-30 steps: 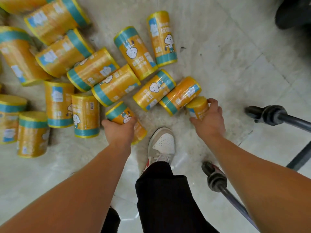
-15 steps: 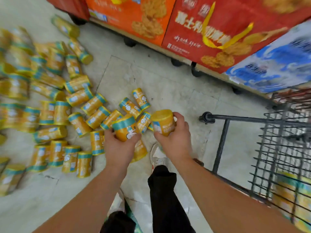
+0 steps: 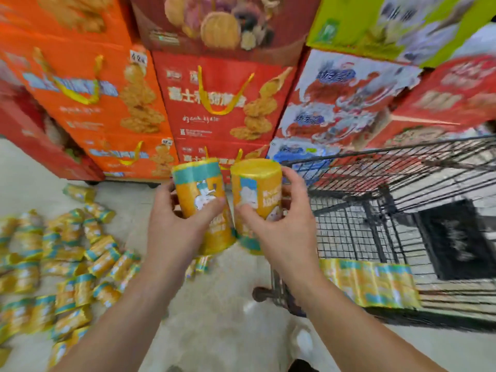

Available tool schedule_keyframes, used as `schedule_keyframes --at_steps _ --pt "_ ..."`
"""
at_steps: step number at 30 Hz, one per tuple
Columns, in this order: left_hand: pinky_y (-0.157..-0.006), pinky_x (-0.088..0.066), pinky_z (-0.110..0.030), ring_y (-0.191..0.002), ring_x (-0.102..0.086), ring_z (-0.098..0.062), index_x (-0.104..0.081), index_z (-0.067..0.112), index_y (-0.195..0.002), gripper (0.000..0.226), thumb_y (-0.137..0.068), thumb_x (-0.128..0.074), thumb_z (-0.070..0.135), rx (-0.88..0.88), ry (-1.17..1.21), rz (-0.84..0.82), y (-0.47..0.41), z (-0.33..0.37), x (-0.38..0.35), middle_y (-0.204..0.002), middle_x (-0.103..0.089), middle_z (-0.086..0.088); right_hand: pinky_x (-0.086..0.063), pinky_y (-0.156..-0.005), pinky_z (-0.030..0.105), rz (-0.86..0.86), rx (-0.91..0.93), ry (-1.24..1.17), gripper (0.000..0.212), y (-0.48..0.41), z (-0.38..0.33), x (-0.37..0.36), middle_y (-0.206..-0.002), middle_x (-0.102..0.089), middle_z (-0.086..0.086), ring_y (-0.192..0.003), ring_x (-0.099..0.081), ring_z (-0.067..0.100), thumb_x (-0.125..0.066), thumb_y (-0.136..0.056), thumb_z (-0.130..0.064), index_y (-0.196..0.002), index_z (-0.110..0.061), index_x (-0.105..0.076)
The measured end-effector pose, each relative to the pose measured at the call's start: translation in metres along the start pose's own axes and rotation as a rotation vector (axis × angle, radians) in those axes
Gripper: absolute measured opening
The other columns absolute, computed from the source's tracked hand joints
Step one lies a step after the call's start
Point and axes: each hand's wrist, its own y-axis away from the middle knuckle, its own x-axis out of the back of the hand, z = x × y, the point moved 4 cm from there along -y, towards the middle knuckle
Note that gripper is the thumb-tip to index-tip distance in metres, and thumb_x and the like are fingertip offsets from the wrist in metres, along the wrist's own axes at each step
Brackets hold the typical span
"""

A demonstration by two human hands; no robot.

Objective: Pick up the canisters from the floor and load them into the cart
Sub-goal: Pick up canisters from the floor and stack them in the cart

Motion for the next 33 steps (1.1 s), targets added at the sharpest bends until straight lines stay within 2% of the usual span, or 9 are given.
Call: schedule_keyframes --at_steps 3,7,13,17,20,22,26,29,33 --pt "-0.069 -0.055 -0.028 -0.083 -0.069 -0.003 -0.055 0.04 -0.107 0.051 -0.067 -0.086 0.031 -0.04 0.033 -0.126 0.02 0.032 -0.074 -0.097 -0.071 0.011 -0.054 -0.09 0.034 0.03 -0.019 -0.067 0.069 -0.027 0.007 0.08 -0.112 -0.063 -0.01 -0.099 -0.064 0.004 -0.081 -0.061 -0.041 -0.121 -0.047 -0.047" --pt "-0.071 -0.058 -0.032 -0.085 -0.069 -0.003 -0.053 0.033 -0.117 0.058 -0.068 -0.085 0.031 0.021 0.036 -0.239 0.043 0.029 -0.192 -0.102 -0.07 0.009 -0.054 -0.085 0.028 0.019 -0.122 -0.007 0.071 -0.069 0.061 0.177 -0.113 -0.062 -0.016 -0.096 -0.062 -0.003 -0.084 -0.068 -0.037 -0.127 -0.042 -0.046" --pt "-0.067 -0.059 -0.034 -0.08 -0.071 -0.009 -0.053 0.028 -0.113 0.055 -0.069 -0.085 0.028 0.286 -0.076 -0.343 0.075 -0.04 -0.363 -0.095 -0.07 0.008 -0.057 -0.078 0.037 -0.053 -0.322 0.193 0.067 -0.122 0.192 0.291 -0.093 -0.068 -0.015 -0.079 -0.065 0.0 -0.083 -0.064 -0.04 -0.121 -0.035 -0.048" --pt "-0.074 -0.058 -0.038 -0.082 -0.069 -0.015 -0.053 0.024 -0.106 0.059 -0.059 -0.088 0.029 0.46 -0.266 -0.43 0.098 -0.107 -0.449 -0.095 -0.07 0.002 -0.056 -0.08 0.037 -0.165 -0.523 0.37 0.07 -0.134 0.289 0.345 -0.097 -0.068 -0.008 -0.088 -0.067 0.013 -0.082 -0.061 -0.042 -0.117 -0.027 -0.044" --pt "-0.057 -0.05 -0.026 -0.076 -0.061 -0.01 -0.051 0.018 -0.104 0.057 -0.062 -0.087 0.029 0.562 -0.427 -0.534 0.125 -0.148 -0.493 -0.09 -0.065 0.002 -0.053 -0.078 0.034 -0.307 -0.685 0.492 0.074 -0.131 0.355 0.369 -0.103 -0.065 0.0 -0.094 -0.065 0.022 -0.084 -0.064 -0.042 -0.117 -0.019 -0.038" --pt "-0.053 -0.044 -0.021 -0.078 -0.059 -0.014 -0.048 0.01 -0.109 0.062 -0.063 -0.087 0.025 0.605 -0.533 -0.594 0.138 -0.173 -0.513 -0.095 -0.064 -0.002 -0.046 -0.074 0.028 -0.415 -0.792 0.571 0.084 -0.126 0.391 0.378 -0.113 -0.063 0.005 -0.103 -0.063 0.024 -0.082 -0.07 -0.04 -0.129 -0.008 -0.032" --pt "-0.074 -0.057 -0.036 -0.091 -0.064 -0.024 -0.04 0.011 -0.114 0.097 -0.035 -0.082 0.049 0.631 -0.758 -0.682 0.148 -0.22 -0.538 -0.096 -0.063 -0.005 -0.046 -0.09 0.03 -0.54 -0.892 0.706 0.102 -0.114 0.442 0.386 -0.13 -0.058 0.013 -0.12 -0.058 0.027 -0.08 -0.073 -0.042 -0.14 0.004 -0.019" --pt "-0.081 -0.056 -0.038 -0.1 -0.065 -0.028 -0.036 0.007 -0.126 0.098 -0.051 -0.082 0.051 0.639 -0.845 -0.682 0.154 -0.229 -0.54 -0.106 -0.062 -0.007 -0.046 -0.092 0.033 -0.569 -0.907 0.778 0.092 -0.106 0.457 0.387 -0.13 -0.059 0.012 -0.12 -0.058 0.028 -0.078 -0.077 -0.044 -0.137 0.0 -0.023" --pt "-0.08 -0.055 -0.035 -0.1 -0.061 -0.025 -0.036 0.006 -0.13 0.081 -0.069 -0.08 0.037 0.715 -0.733 -0.646 0.161 -0.231 -0.541 -0.095 -0.051 0.001 -0.045 -0.087 0.031 -0.58 -0.919 0.828 0.081 -0.103 0.463 0.387 -0.129 -0.059 0.01 -0.121 -0.057 0.028 -0.072 -0.081 -0.045 -0.135 -0.002 -0.029"
